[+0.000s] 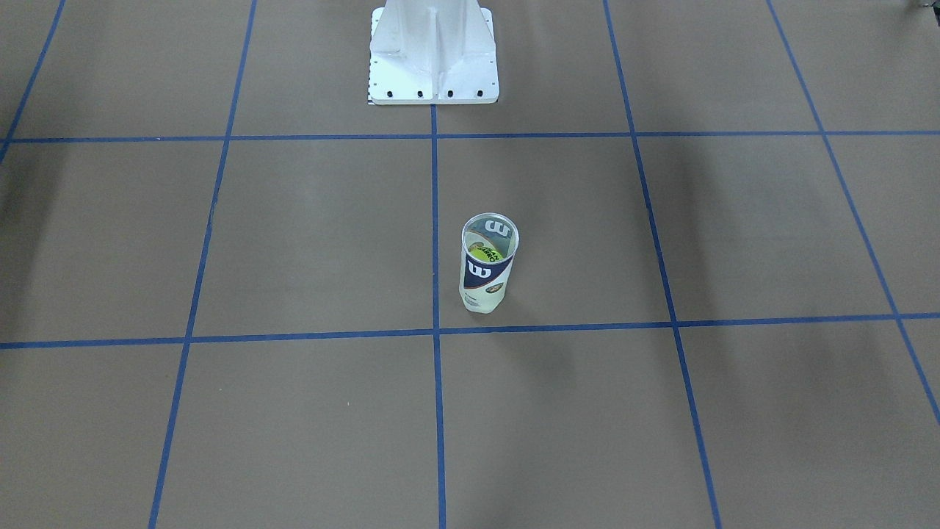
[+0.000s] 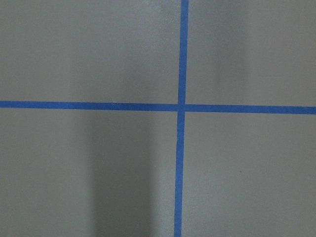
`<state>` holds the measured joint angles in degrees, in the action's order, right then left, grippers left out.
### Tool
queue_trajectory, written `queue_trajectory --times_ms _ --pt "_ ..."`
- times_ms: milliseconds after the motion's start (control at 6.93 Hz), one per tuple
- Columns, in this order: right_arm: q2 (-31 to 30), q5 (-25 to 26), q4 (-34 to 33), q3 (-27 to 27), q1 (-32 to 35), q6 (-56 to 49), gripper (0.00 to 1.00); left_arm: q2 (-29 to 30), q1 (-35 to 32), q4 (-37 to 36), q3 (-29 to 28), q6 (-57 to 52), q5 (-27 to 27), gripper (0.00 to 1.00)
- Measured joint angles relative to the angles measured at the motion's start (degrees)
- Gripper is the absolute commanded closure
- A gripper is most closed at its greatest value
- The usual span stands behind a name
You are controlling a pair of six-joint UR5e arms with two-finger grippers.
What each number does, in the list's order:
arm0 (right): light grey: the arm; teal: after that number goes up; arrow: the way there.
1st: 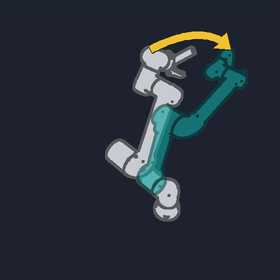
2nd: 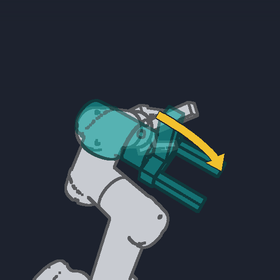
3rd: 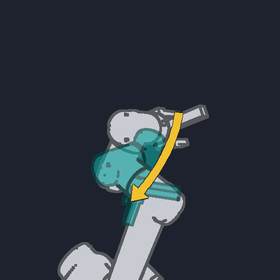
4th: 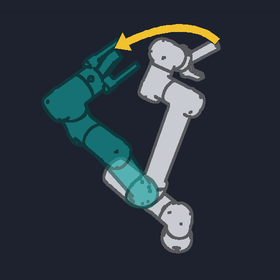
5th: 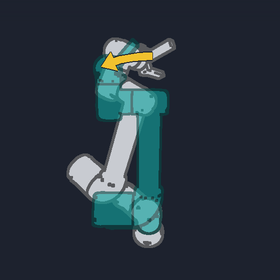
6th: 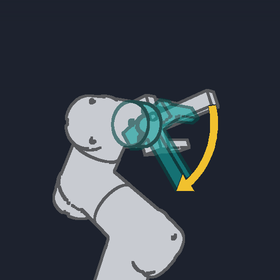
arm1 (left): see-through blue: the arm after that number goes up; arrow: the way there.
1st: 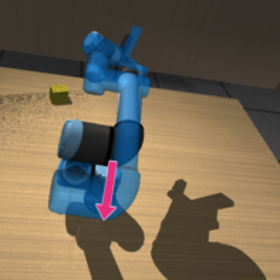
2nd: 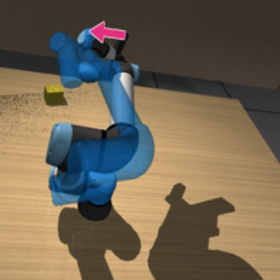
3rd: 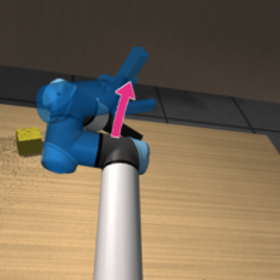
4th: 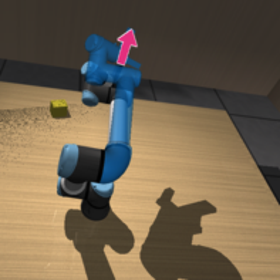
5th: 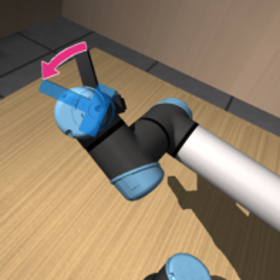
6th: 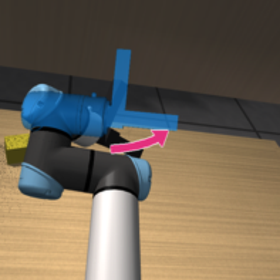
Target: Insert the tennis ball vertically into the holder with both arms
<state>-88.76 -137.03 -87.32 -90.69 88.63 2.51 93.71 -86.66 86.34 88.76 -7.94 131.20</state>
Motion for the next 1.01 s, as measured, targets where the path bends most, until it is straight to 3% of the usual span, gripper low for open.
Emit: queue_trajectory --times_ms 433,1010 --pt "-0.7 2.8 -1.6 -4.3 0.1 0.5 0.01 0.0 0.0 0.0 0.3 0.3 -0.1 0.0" --pt "-1.5 2.1 -1.5 -4.9 0.1 0.6 0.01 0.1 0.0 -0.1 0.4 0.3 -0.1 0.0"
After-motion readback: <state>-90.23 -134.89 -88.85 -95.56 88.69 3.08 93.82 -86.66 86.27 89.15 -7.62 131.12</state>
